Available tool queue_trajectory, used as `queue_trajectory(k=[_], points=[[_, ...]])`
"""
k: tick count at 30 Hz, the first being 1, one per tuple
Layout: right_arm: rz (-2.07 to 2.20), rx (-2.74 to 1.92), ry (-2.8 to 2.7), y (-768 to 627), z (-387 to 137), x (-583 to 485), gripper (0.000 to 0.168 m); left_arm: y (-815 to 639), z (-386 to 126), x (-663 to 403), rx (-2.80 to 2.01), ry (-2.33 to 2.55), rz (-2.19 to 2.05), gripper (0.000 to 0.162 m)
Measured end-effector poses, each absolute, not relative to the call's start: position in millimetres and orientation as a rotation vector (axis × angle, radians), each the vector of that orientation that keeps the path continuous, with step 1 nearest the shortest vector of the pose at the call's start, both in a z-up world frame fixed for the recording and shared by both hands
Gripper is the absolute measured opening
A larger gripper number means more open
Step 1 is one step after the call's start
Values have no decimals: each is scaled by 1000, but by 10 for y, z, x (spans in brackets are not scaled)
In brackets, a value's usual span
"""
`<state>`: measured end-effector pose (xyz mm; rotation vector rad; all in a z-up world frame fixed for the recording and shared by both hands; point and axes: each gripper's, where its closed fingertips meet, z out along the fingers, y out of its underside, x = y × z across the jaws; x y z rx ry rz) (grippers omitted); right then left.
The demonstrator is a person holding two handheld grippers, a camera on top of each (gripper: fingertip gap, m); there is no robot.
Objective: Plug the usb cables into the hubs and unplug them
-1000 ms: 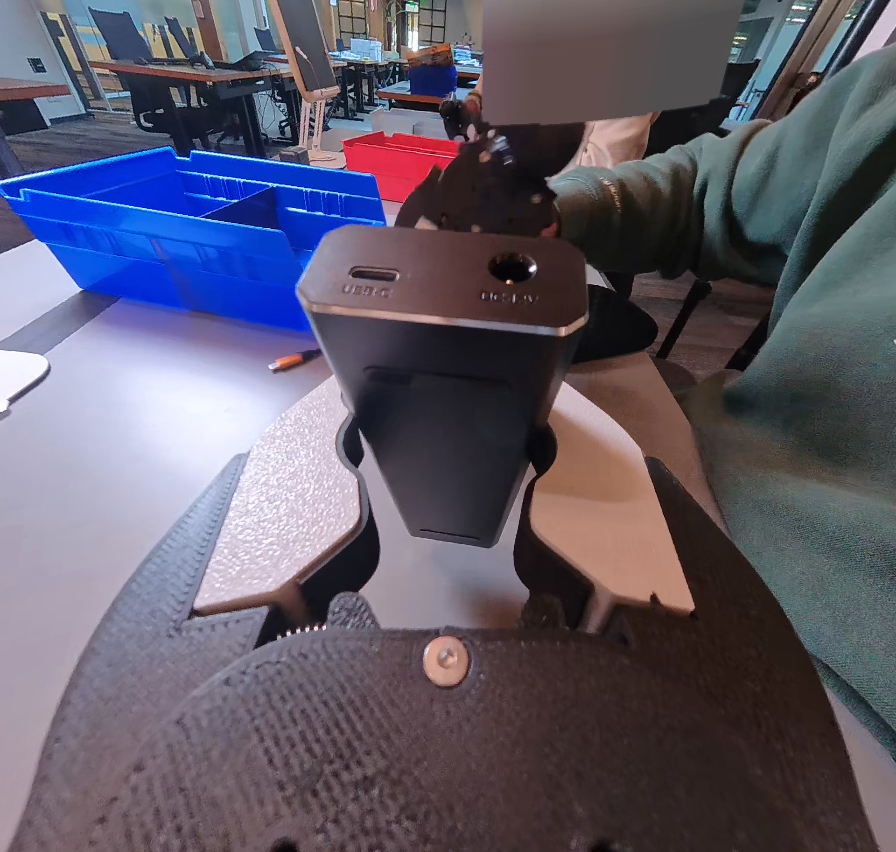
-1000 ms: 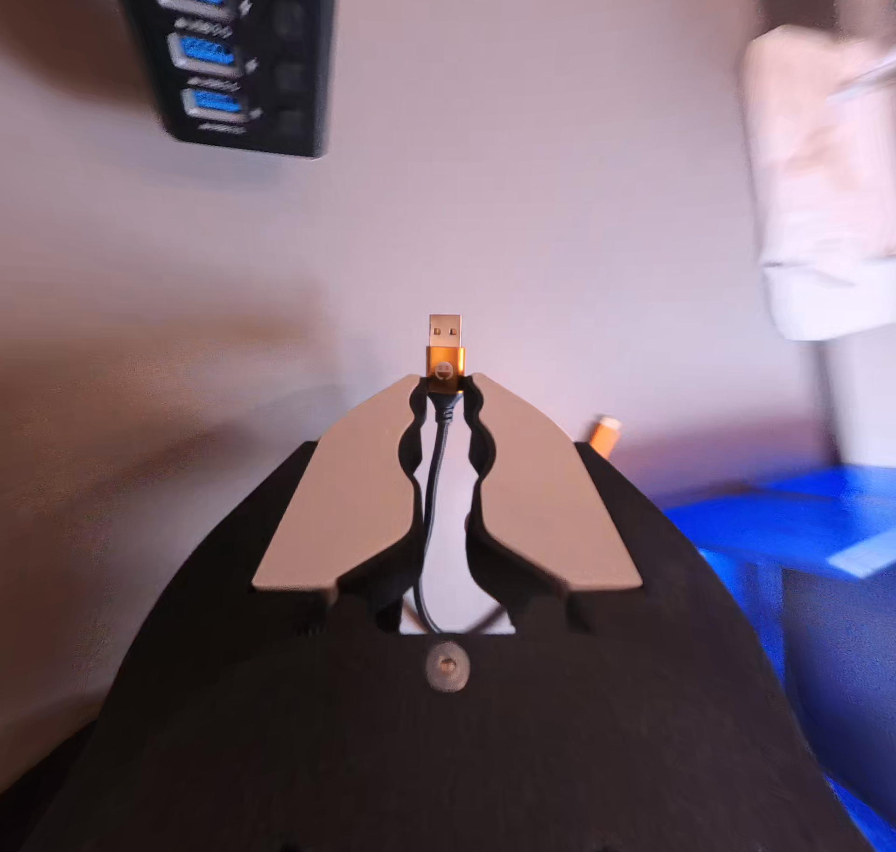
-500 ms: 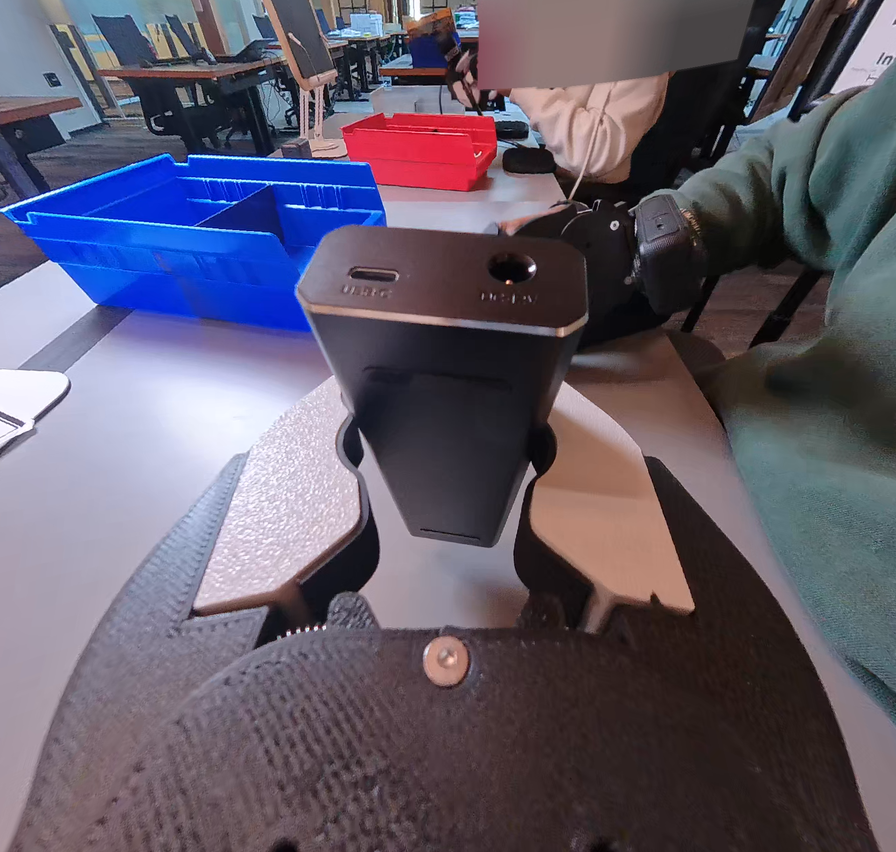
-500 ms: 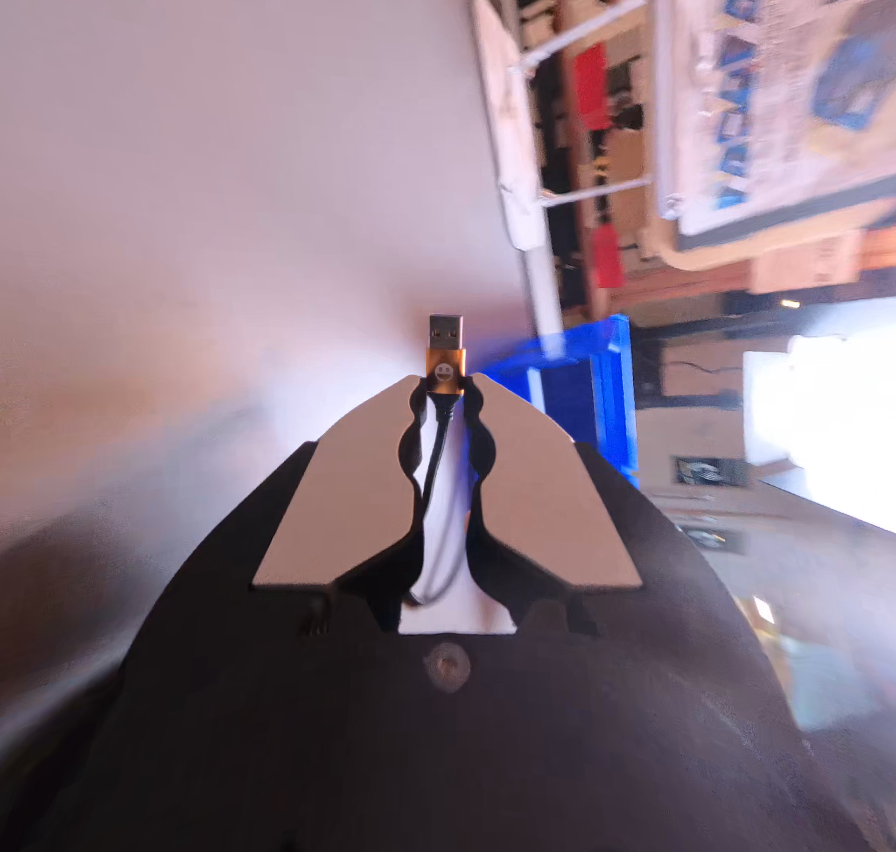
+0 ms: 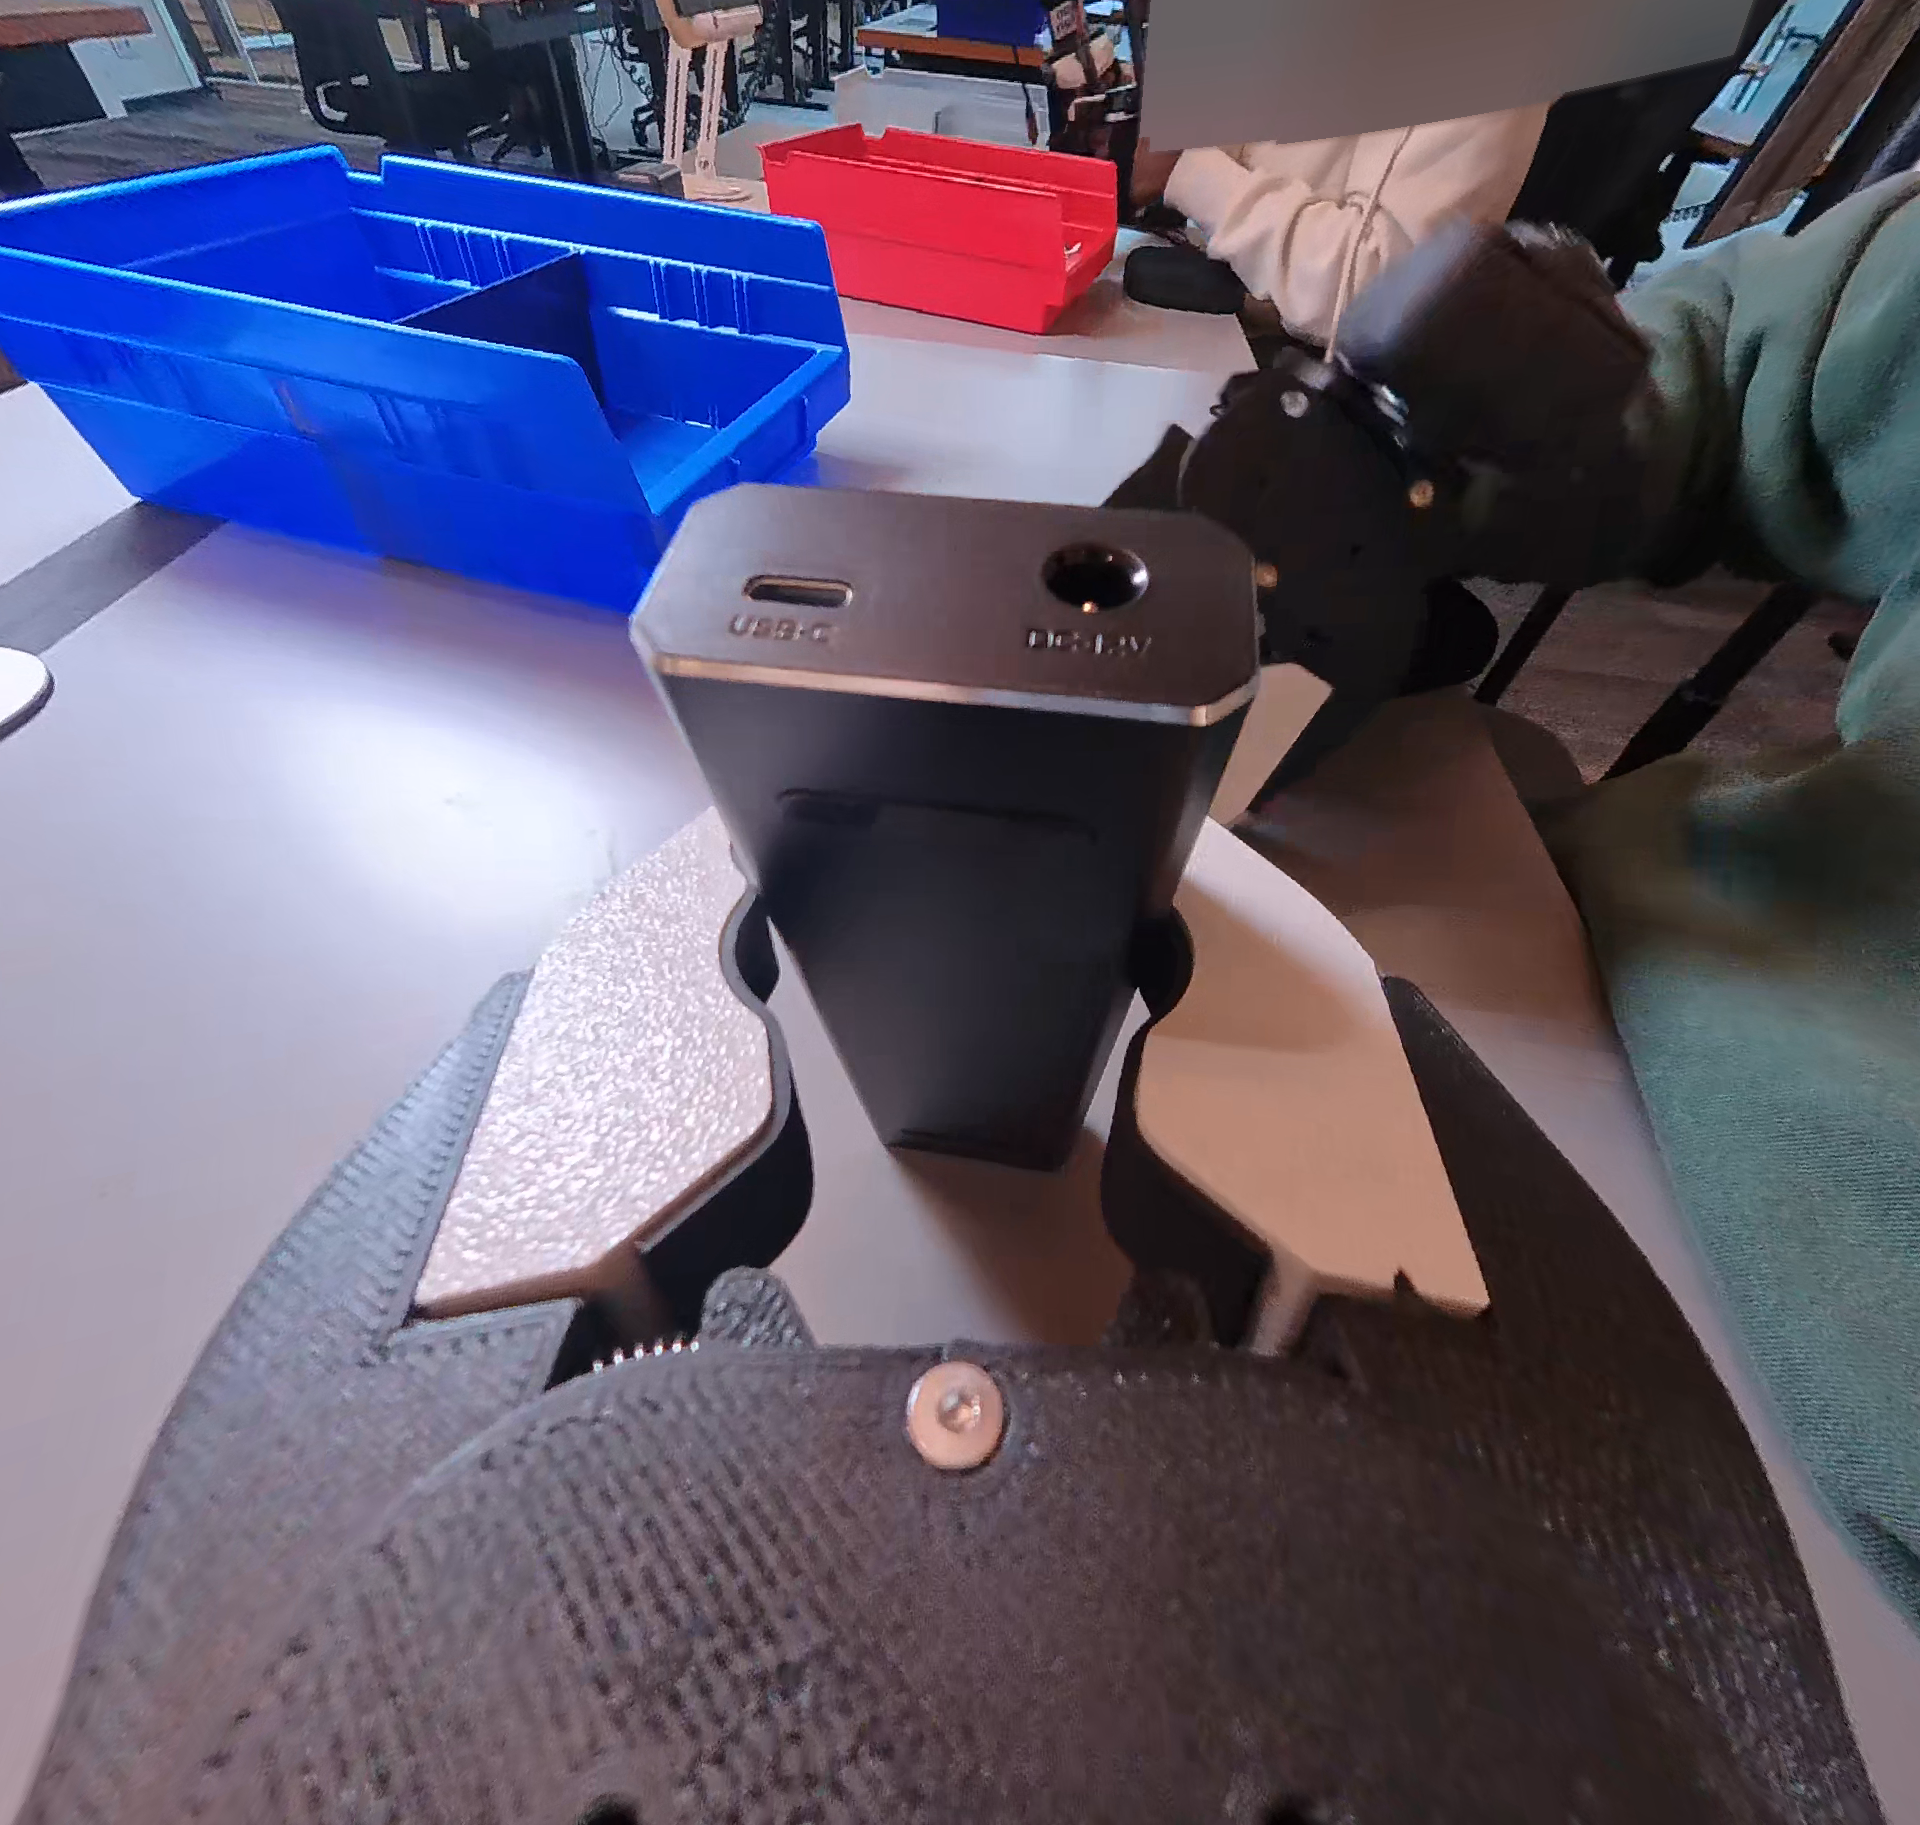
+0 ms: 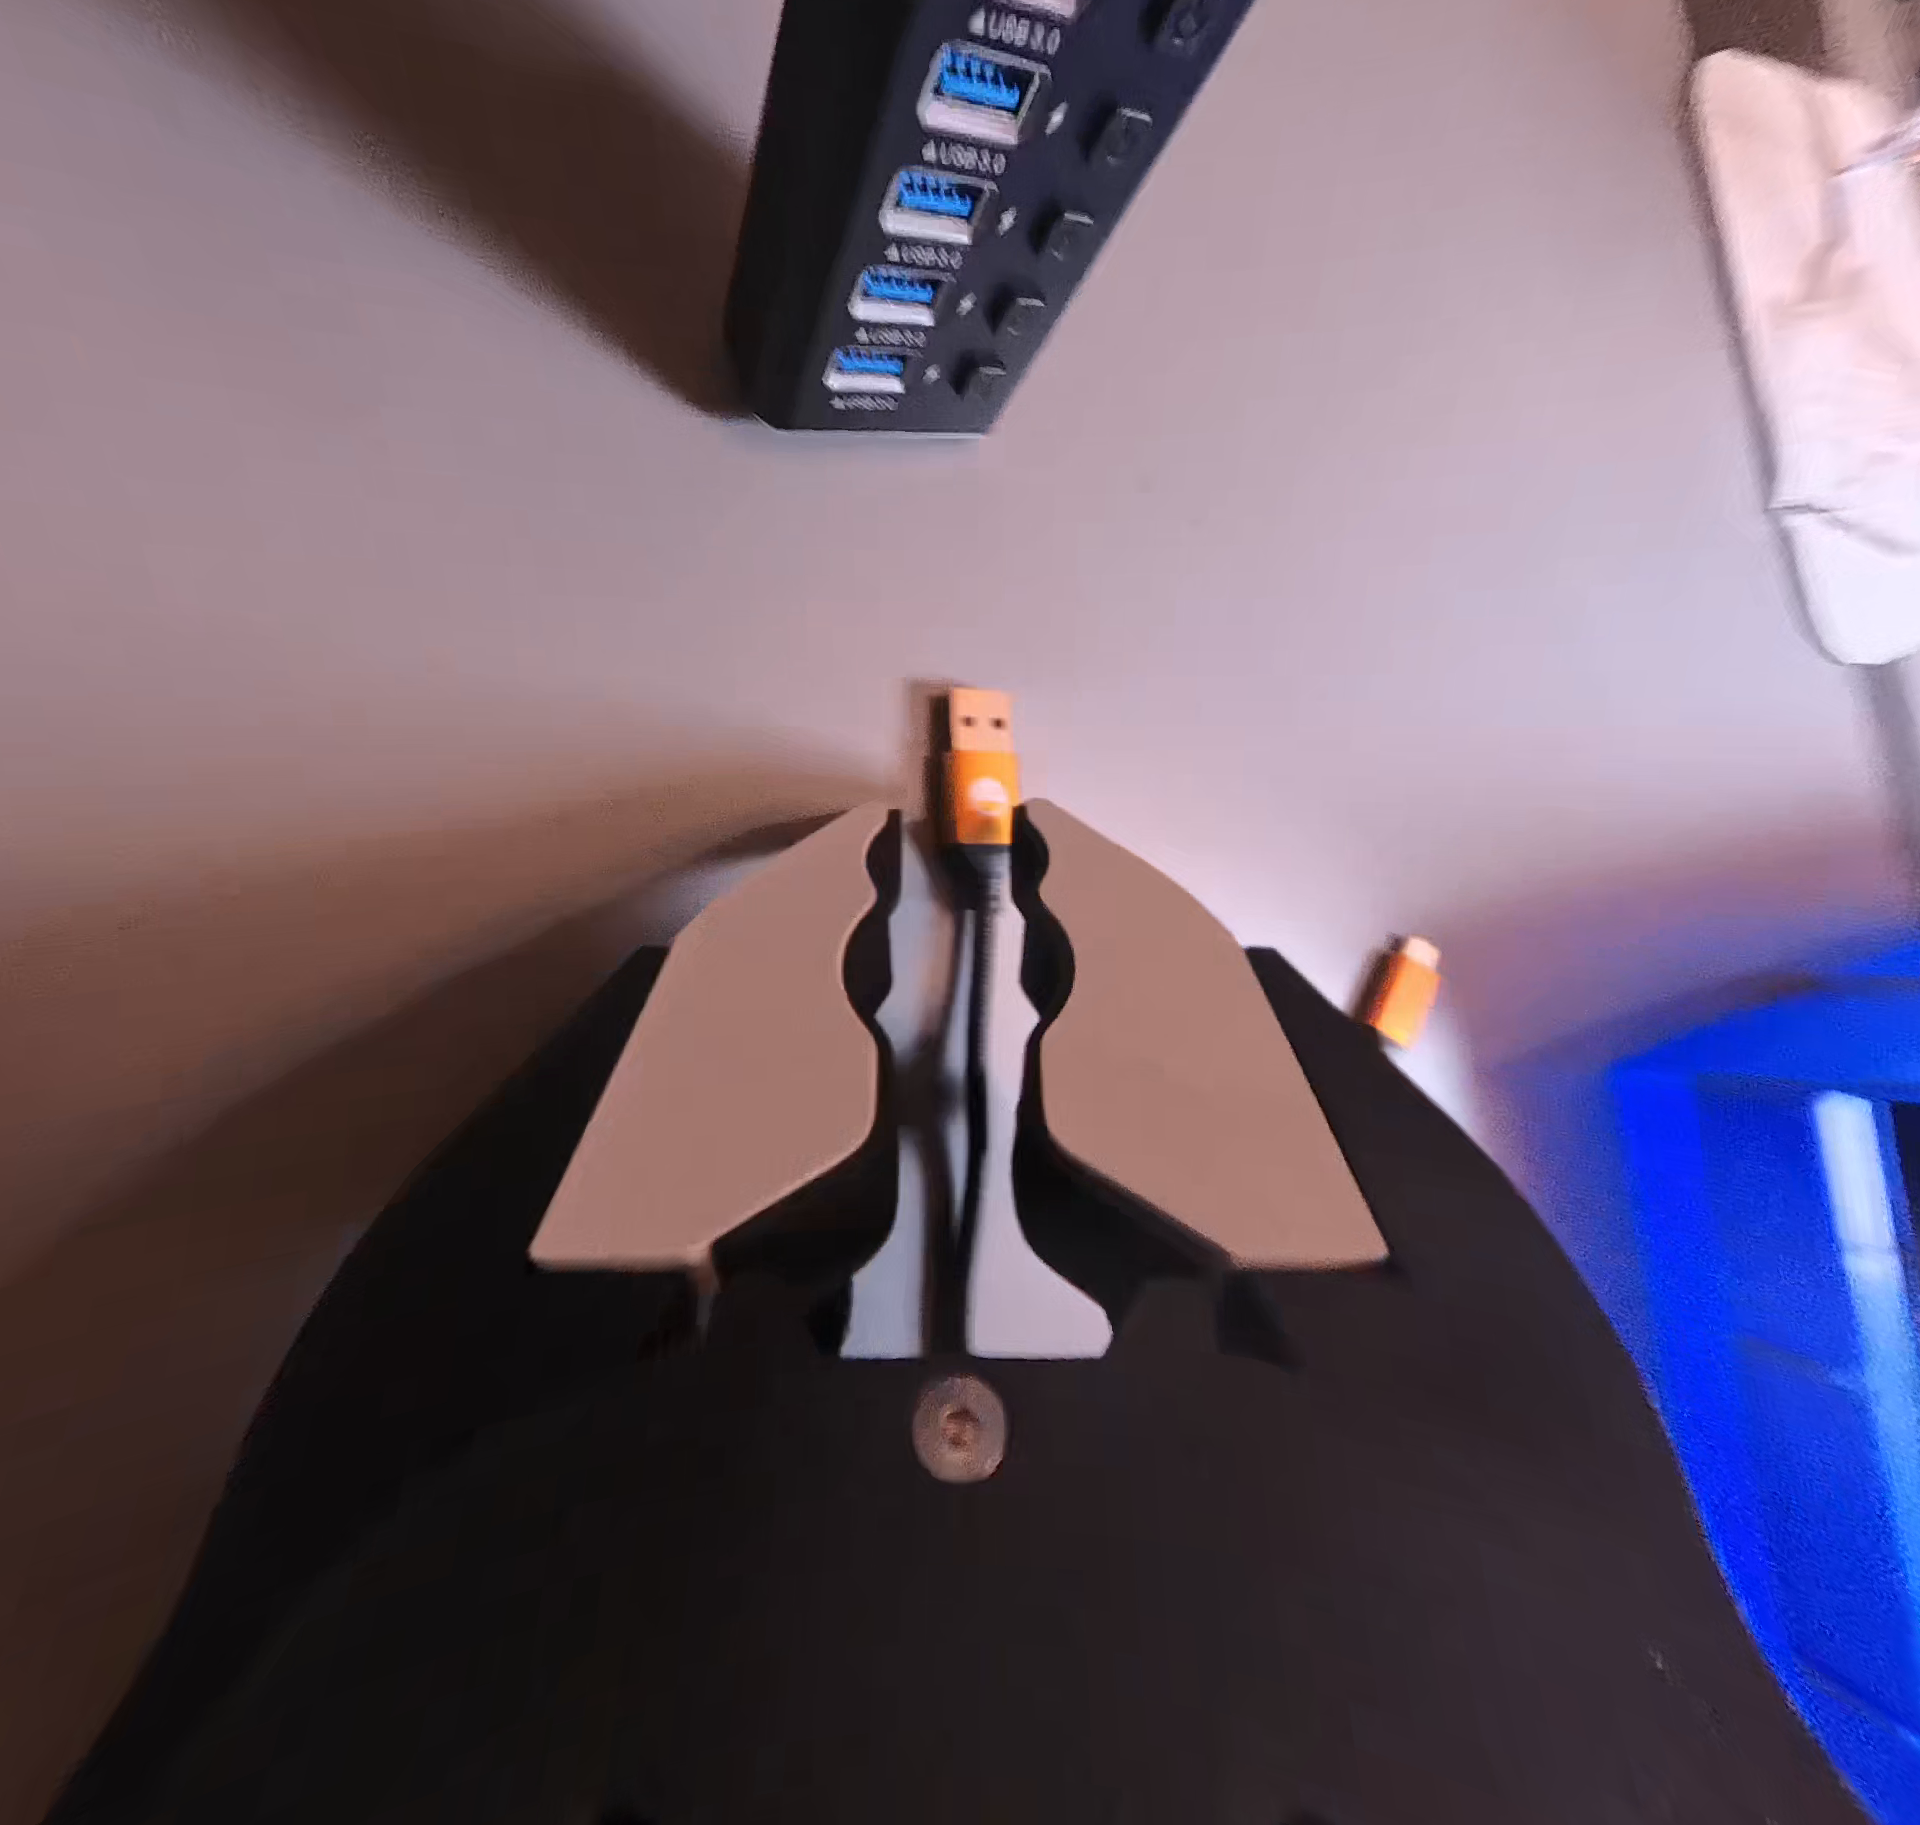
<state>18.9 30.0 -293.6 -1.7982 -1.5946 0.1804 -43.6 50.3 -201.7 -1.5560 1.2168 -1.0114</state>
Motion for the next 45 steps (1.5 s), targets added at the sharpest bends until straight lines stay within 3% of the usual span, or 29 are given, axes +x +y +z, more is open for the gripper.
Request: queue_trajectory(k=[3, 9, 11, 14, 18, 26, 29, 34, 39, 41, 45], points=[[528, -1923, -1559, 224, -2826, 162, 32, 495, -2019, -435, -1550, 1226, -1010, 70], [797, -2170, -1670, 363, -2901, 299, 36, 484, -2025, -445, -1551, 1240, -1001, 70], [819, -2210, -1733, 323, -2958, 286, 34, 485, -2028, -455, -1556, 1241, -999, 70], [804, -2224, -1750, 291, -2984, 228, 14, 488, -2030, -463, -1559, 1241, -1003, 70], [721, -2127, -1747, 280, -2974, 163, 13, 510, -2026, -470, -1571, 1221, -1015, 70], [122, -1568, -1647, 684, -2548, 115, 1, 532, -2003, -468, -1590, 1167, -1074, 70], [272, -1693, -1708, 546, -2728, 92, 1, 538, -2011, -467, -1595, 1168, -1069, 70], [654, -2053, -1791, 400, -2909, 219, 22, 528, -2014, -469, -1596, 1175, -1062, 70], [850, -2191, -1813, 332, -2977, 188, 17, 530, -2013, -476, -1597, 1170, -1079, 70], [844, -2172, -1817, 295, -2991, 134, 7, 535, -2014, -484, -1600, 1164, -1084, 70], [717, -2036, -1804, 265, -2993, 67, 6, 533, -2014, -483, -1597, 1167, -1086, 70]])
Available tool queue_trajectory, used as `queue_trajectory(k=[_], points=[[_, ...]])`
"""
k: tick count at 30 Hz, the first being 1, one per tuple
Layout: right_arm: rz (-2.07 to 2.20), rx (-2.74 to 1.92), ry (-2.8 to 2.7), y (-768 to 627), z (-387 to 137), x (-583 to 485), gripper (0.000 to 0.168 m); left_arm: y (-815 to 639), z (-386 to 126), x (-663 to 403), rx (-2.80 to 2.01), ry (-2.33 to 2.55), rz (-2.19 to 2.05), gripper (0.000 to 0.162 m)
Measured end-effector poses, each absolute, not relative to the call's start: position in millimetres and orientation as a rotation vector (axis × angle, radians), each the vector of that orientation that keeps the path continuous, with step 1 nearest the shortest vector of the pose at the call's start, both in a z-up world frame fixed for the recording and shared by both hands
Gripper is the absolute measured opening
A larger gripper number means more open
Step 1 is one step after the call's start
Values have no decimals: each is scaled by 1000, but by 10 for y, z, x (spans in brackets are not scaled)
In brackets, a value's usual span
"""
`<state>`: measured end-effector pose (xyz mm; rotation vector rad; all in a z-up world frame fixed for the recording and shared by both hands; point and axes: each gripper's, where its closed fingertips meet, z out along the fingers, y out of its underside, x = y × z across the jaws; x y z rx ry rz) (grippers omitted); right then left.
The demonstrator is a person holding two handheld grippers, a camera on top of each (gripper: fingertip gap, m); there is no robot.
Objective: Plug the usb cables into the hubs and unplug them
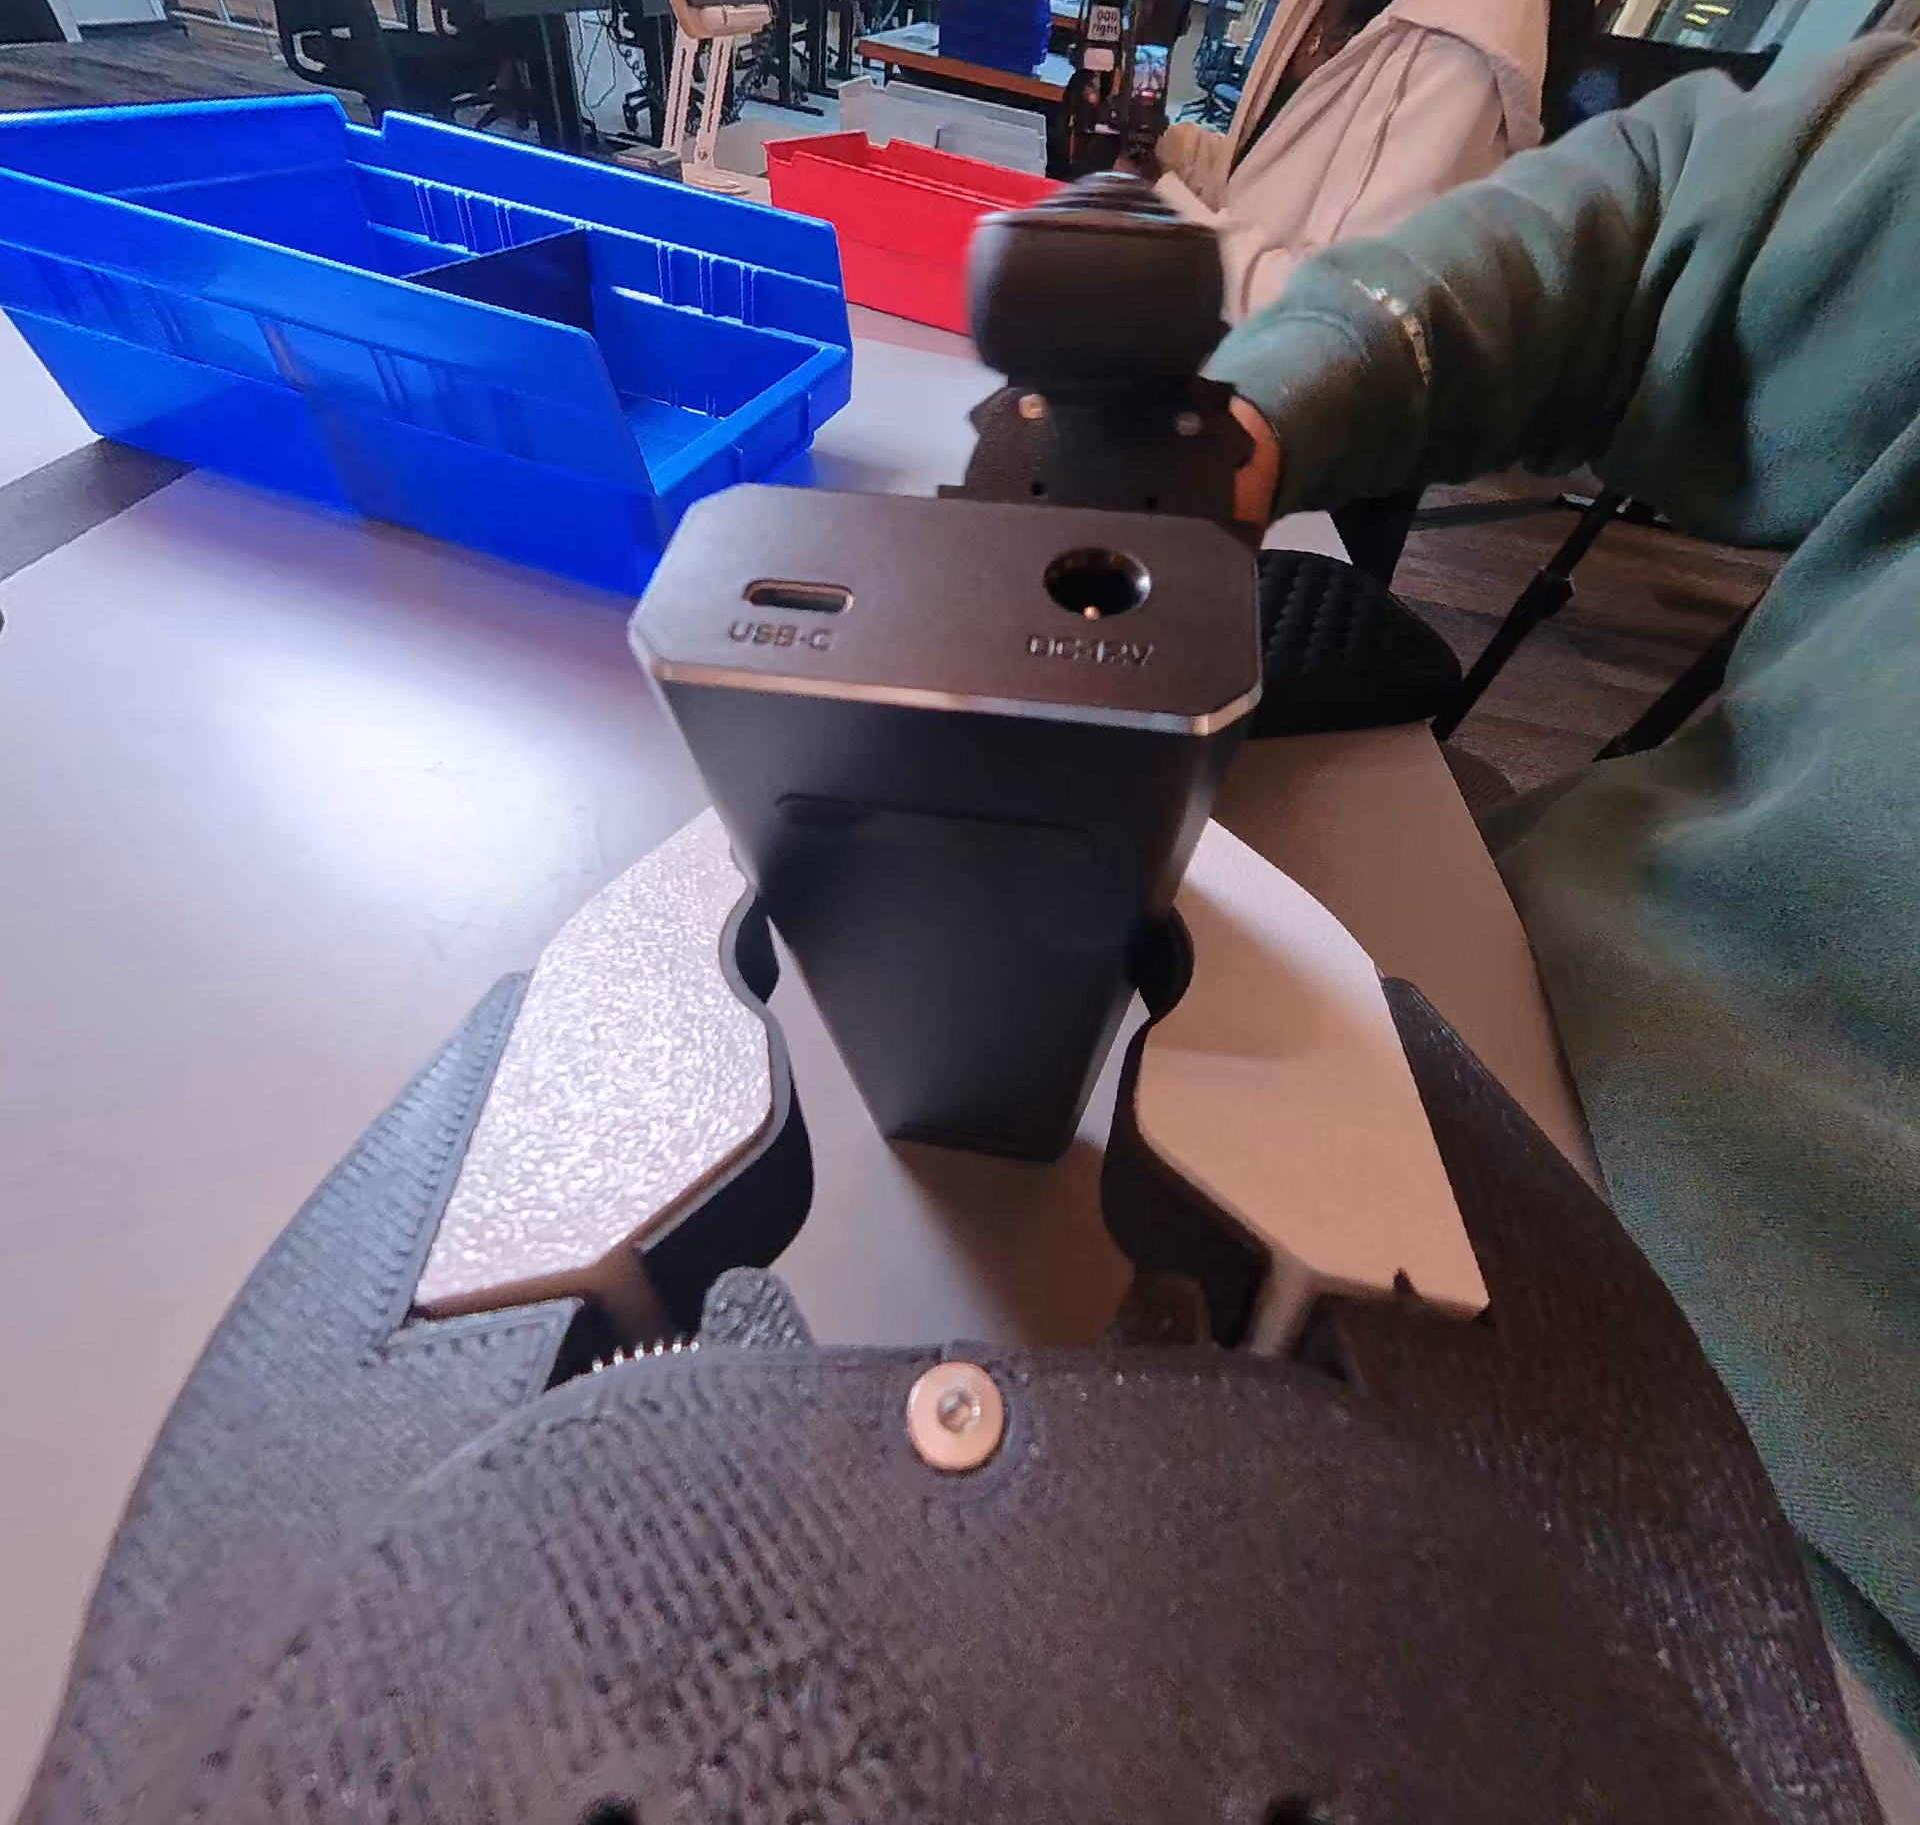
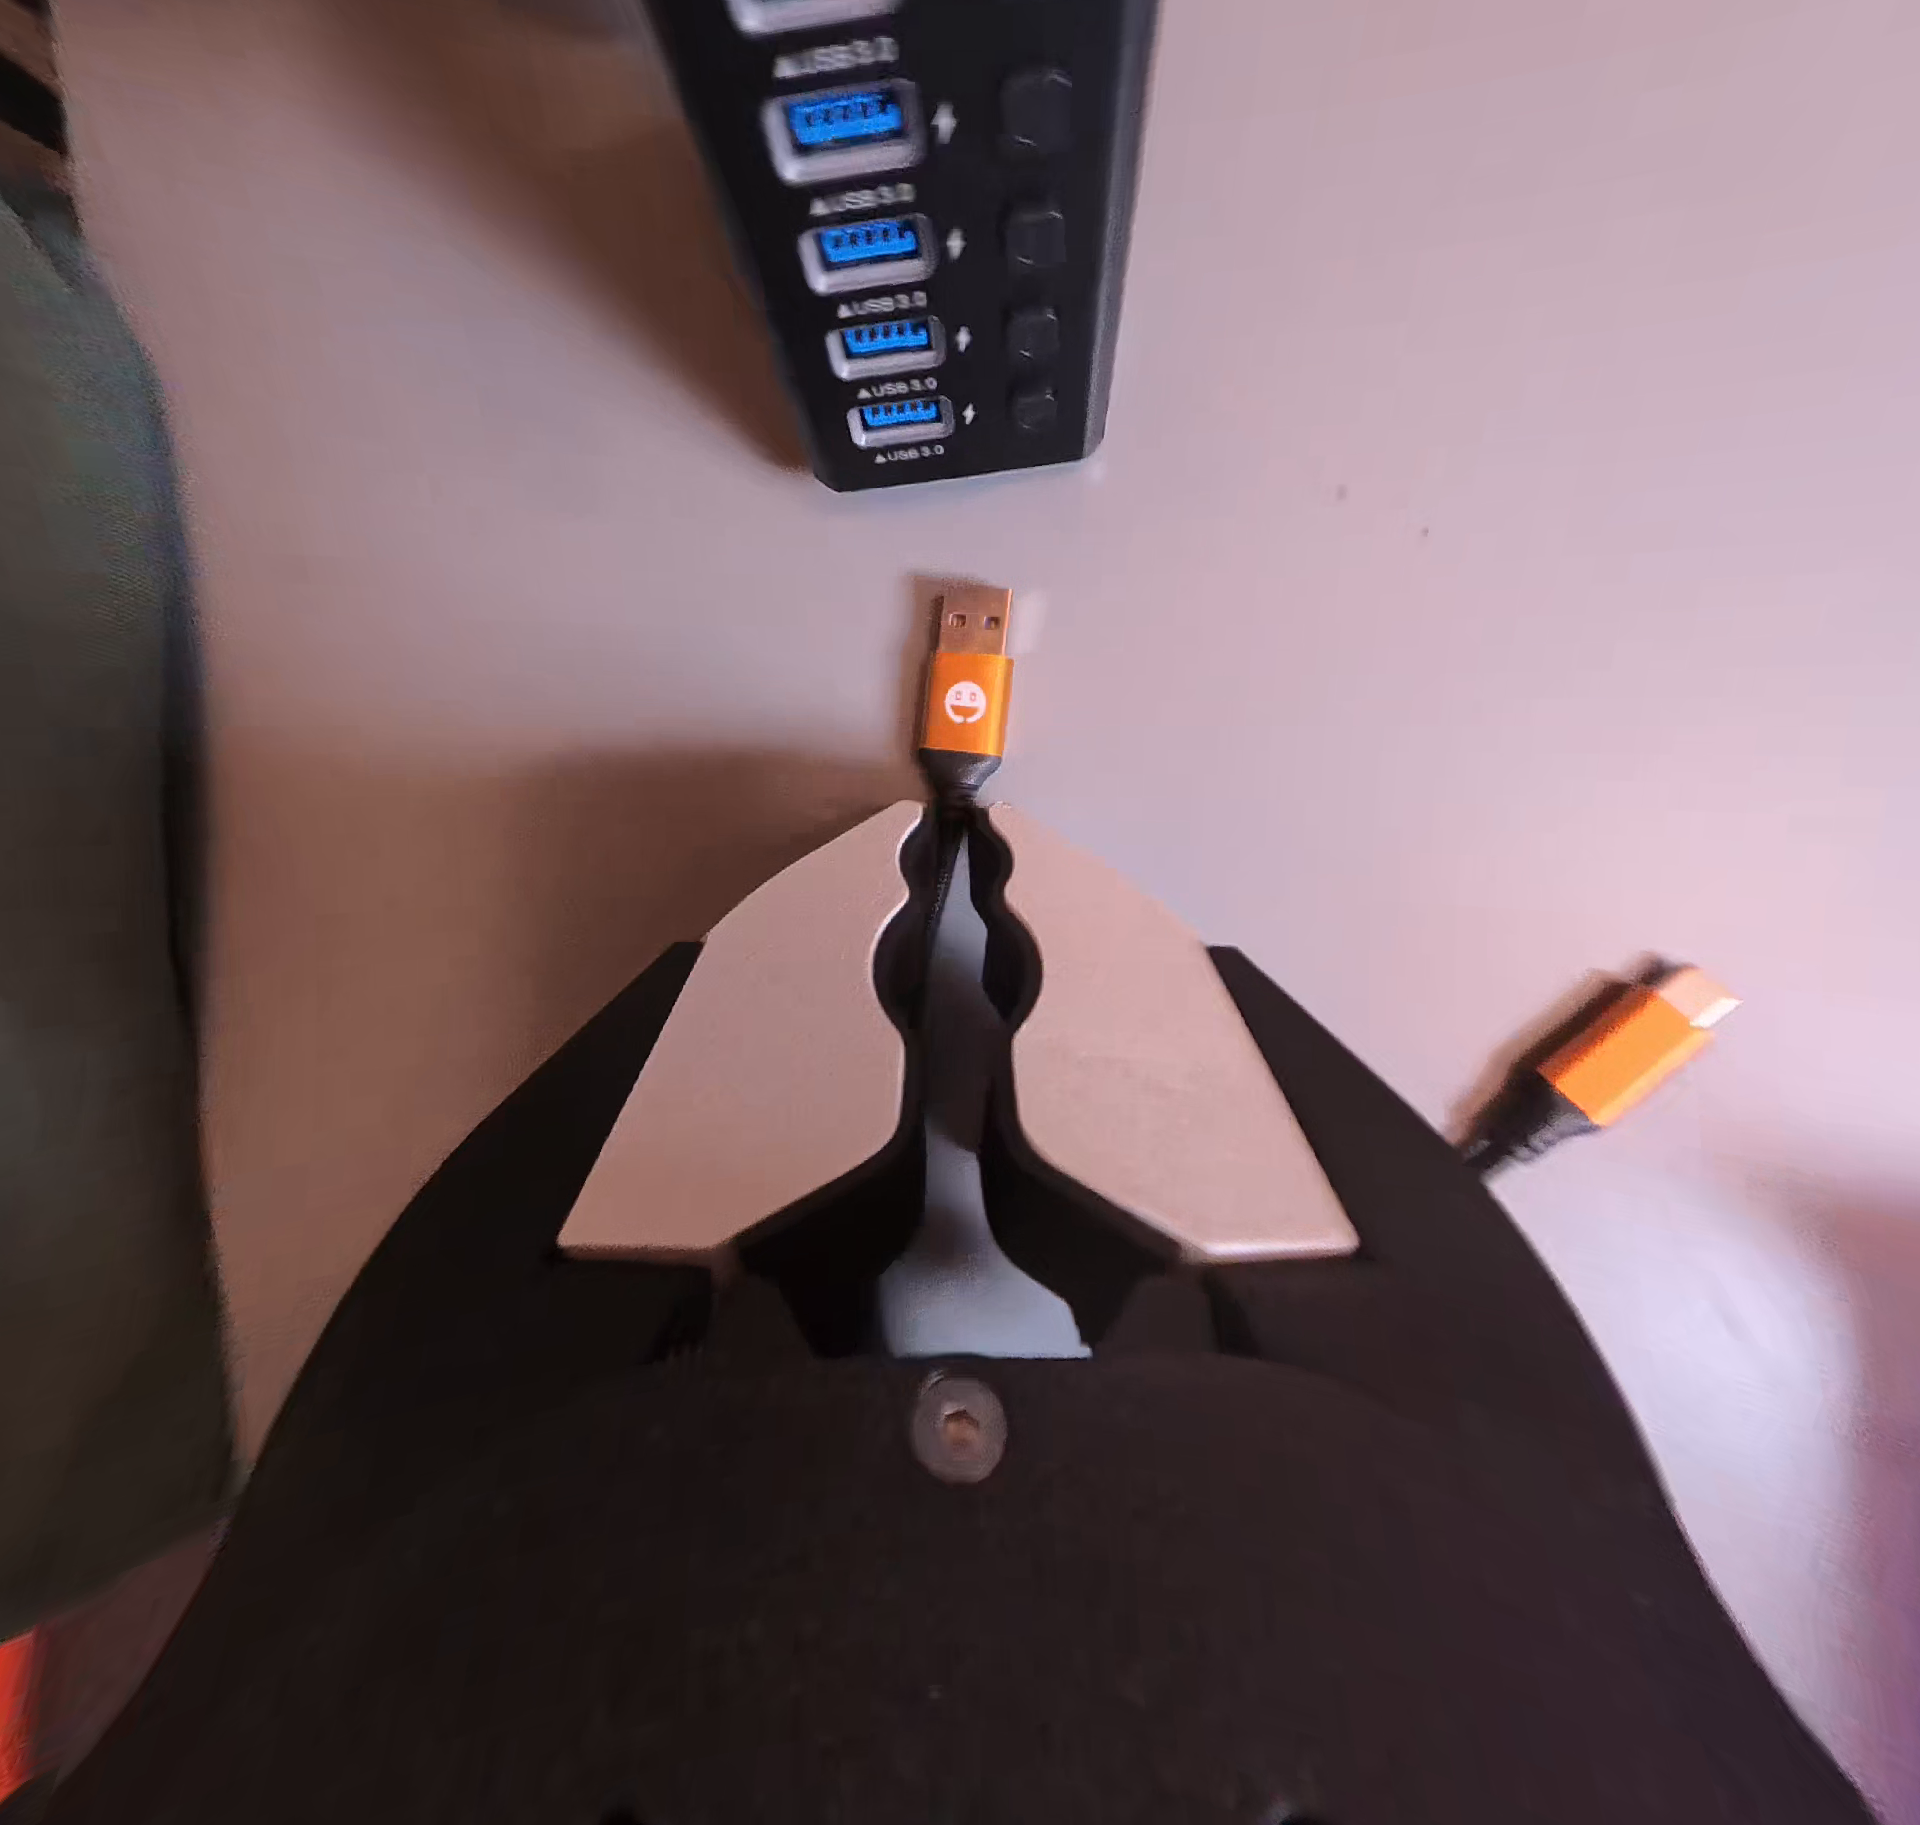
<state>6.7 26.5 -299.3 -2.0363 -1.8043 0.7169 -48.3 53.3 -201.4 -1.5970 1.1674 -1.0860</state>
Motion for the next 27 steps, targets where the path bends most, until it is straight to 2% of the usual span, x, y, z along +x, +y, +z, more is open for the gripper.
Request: queue_trajectory(k=[4, 12, 22, 27], points=[[428, -1772, -1669, 470, -2854, 60, 5, 552, -2006, -483, -1602, 1145, -1093, 70], [-467, -929, -1478, 813, -1753, 66, 5, 554, -1803, -432, -1610, 933, -1352, 70], [-718, -321, -1606, 597, -1268, -233, 5, 379, -1401, -396, -1466, 593, -2008, 70], [-760, -185, -1668, 460, -1171, -318, 5, 274, -1311, -366, -1390, 564, -2120, 72]])
